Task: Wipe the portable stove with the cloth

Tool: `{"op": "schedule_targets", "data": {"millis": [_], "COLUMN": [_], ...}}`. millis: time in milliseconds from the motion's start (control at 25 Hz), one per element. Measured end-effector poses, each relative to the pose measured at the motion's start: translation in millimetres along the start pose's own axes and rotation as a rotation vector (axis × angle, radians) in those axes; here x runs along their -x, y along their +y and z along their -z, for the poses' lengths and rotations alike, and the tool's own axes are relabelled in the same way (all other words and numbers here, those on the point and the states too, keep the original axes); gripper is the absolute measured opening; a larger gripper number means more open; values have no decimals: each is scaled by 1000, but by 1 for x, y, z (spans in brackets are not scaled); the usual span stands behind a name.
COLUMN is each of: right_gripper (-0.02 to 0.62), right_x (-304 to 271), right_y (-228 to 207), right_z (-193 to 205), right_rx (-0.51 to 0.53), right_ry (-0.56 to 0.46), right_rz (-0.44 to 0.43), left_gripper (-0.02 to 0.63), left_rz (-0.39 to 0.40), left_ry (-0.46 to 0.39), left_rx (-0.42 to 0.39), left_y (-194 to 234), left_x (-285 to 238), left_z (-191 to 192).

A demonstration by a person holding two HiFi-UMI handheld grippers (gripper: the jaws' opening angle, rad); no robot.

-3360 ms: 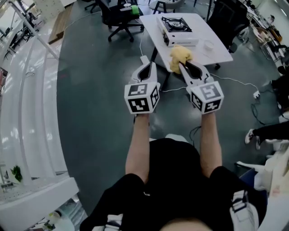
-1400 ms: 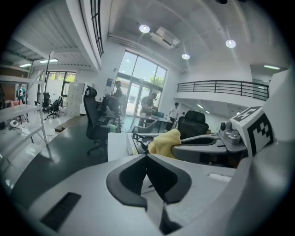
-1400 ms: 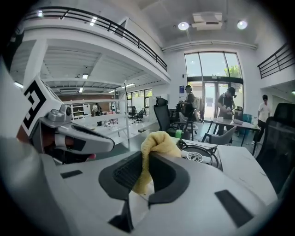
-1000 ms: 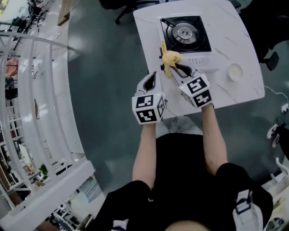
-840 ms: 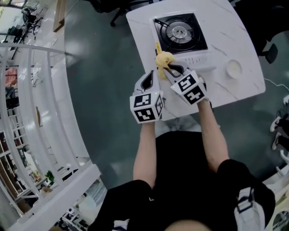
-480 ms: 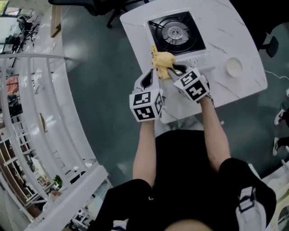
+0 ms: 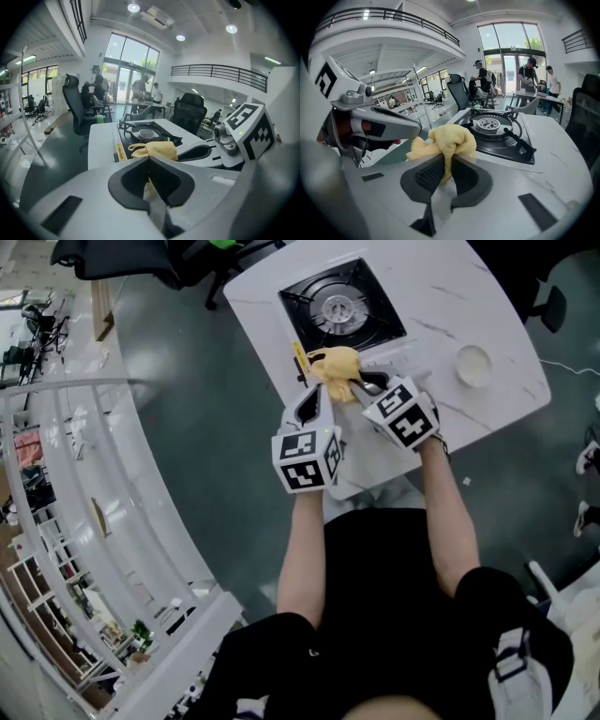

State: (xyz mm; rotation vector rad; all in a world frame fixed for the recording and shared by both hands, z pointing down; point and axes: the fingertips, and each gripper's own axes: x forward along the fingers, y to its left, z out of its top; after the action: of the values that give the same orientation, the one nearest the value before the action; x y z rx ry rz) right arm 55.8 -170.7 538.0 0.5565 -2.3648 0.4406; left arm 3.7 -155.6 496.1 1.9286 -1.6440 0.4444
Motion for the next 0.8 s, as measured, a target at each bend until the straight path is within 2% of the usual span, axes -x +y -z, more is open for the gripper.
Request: {"op": "schedule_targets", "data": {"millis": [400,800], "right_gripper": [35,35], "right_x": [32,79], "right_y": [-37,-86], "right_z": [18,46], "right_rx": [-83,-169], "right_ry": [-17,-18], "right_rz": [78,194], "left_gripper": [-6,-6], "left_rz": [57,113], "left_ry": [16,39], "left_rx": [-39,-74], "left_y": [-28,-56], "left_x": [-14,-25], "left_z": [-4,-4]}}
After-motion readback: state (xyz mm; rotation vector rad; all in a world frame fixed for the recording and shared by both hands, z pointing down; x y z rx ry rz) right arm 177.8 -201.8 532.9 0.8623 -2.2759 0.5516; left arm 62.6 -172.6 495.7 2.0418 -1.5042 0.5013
